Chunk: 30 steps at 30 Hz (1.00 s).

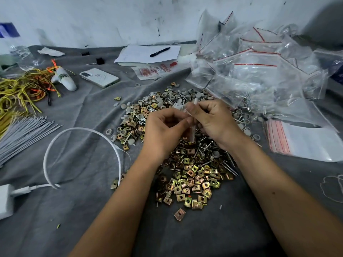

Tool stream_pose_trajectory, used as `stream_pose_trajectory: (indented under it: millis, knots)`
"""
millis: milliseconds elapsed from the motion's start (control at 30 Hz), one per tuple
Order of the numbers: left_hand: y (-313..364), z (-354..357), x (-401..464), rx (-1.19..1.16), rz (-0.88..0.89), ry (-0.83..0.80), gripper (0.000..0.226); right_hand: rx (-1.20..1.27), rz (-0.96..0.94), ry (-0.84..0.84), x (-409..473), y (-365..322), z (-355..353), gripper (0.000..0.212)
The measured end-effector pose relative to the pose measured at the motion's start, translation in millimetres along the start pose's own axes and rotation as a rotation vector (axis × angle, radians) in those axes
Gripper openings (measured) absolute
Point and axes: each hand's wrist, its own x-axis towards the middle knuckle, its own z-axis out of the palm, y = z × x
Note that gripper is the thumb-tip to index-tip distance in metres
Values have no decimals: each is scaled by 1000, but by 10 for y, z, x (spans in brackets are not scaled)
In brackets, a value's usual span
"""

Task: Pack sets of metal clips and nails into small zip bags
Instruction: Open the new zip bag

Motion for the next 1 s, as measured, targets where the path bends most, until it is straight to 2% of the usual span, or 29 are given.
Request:
stream_pose_trajectory:
  millis: [100,167,233,300,567,767,900,1000]
  knots:
    - [6,-13,-2,-33,-41,-7,7,6,-15,-31,-4,-20,-7,61]
    - [-3,-13,4,16,-27,23,10,-1,-16,-75,-6,-27,-14,49]
    - [-17,-9,5,145,37,112,10,-24,-44,-108,2,-15,-40,32]
    - [-15,13,-7,309,131,201,8,-47,-61,-102,14,-5,-71,26]
    - [-8,55,-25,454,301,305,6,-29,-79,-97,13,-18,-99,20]
    - [16,110,-45,684,454,405,7,-2,-37,-106,3,-37,-34,22]
    - [31,-35,10,711,448,594,9,-21,8,-143,-10,-20,-106,35]
    - [30,-58,-13,720,480,582,6,-100,13,-52,-9,-3,-98,36]
